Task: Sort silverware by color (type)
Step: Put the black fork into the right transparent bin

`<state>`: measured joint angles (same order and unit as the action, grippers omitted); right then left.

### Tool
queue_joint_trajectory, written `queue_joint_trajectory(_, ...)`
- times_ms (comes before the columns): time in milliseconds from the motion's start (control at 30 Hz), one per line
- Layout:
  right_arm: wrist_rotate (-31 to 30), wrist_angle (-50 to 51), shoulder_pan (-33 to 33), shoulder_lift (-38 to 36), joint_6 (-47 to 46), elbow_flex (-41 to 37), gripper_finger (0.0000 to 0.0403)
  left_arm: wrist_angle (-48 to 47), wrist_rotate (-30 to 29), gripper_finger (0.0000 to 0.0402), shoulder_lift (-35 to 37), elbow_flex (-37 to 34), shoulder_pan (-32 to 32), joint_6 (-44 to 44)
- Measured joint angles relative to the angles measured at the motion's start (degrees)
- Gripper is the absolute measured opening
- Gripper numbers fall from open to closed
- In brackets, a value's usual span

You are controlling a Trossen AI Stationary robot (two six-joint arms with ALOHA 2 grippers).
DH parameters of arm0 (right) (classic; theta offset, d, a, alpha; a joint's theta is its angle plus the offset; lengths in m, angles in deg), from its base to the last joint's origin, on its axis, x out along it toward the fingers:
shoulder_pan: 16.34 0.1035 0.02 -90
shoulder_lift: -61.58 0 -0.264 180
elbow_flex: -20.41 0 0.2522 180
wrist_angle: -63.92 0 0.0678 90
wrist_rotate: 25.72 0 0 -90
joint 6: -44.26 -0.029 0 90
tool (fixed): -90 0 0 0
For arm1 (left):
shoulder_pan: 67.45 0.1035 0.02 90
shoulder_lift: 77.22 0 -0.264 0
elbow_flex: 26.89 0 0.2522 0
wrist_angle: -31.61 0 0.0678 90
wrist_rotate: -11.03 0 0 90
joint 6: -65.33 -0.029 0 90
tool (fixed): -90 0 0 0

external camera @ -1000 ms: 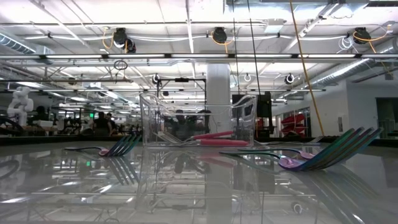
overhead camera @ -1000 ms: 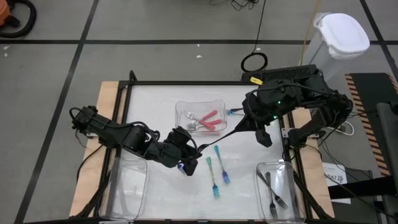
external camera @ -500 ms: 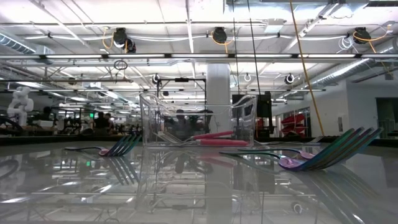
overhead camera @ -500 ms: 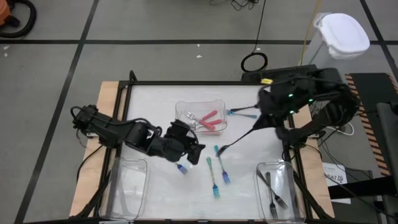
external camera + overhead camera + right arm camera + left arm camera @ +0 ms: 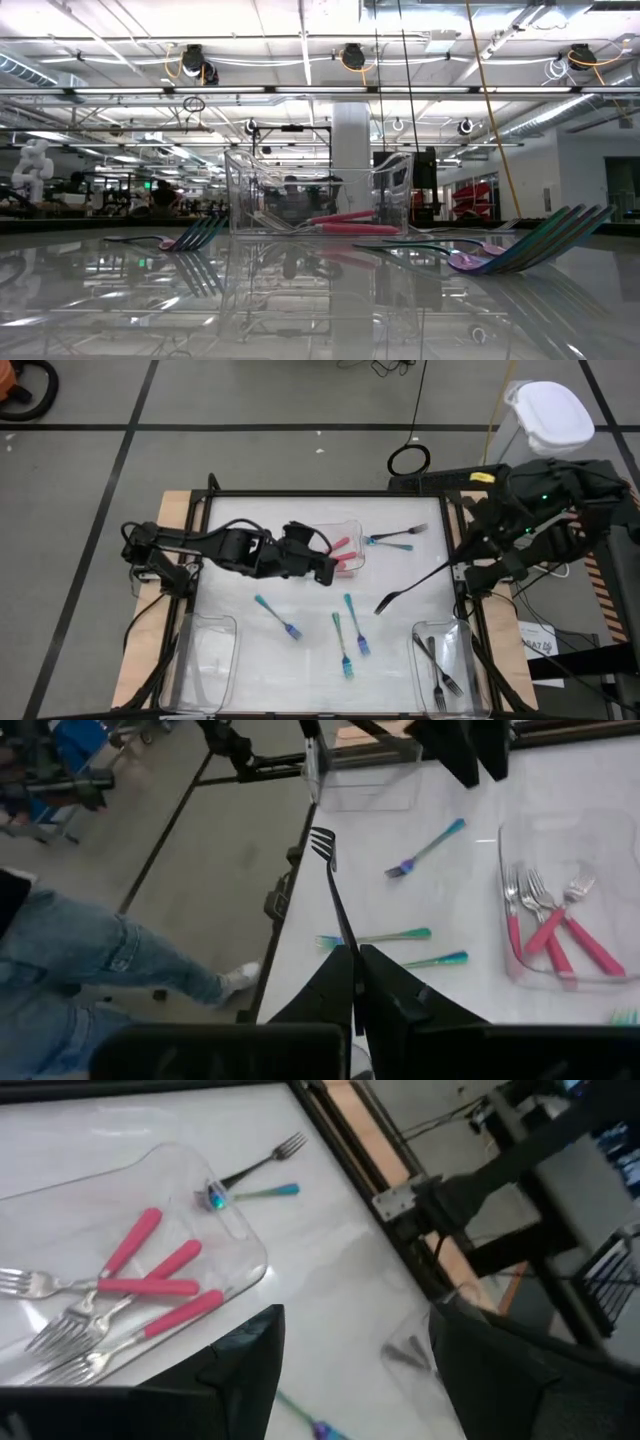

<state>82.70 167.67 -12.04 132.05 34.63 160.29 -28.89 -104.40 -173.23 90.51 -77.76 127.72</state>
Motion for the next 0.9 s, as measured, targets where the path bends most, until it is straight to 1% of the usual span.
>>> queue_joint_trajectory(67,-0.1,0.0,0.0,-1.8,-0.5,-2.4,0.0004,1.1,0.0,0.0248,0.0,0.0,0.5,0.1)
queue_joint_trajectory(167,0.5,0.1,0.0,-4.8,-0.6,-8.1,0.0005,2.0,0.0,0.0248,0.0,0.0,1.0,0.3)
queue_joint_trajectory(300,5.1,0.1,0.0,-9.1,-1.4,-15.8,0.0005,2.7,-0.1,0.0248,0.0,0.0,1.3,2.5)
queue_joint_trajectory(400,7.2,0.1,0.0,-12.7,-1.7,-20.7,0.0005,2.9,-0.2,0.0248,0.0,0.0,1.3,3.7)
queue_joint_trajectory(567,7.4,0.1,0.0,-18.6,-1.3,-27.6,0.0006,3.0,-0.3,0.0248,-1.0,0.1,0.5,4.8)
queue_joint_trajectory(700,7.3,0.0,0.0,-21.9,-2.1,-31.3,0.0006,3.5,-0.3,0.0248,-2.4,0.0,-0.1,5.2)
queue_joint_trajectory(900,7.4,0.1,0.0,-25.5,-3.0,-33.1,0.0006,3.3,0.5,0.0248,-4.1,0.0,-0.4,6.3)
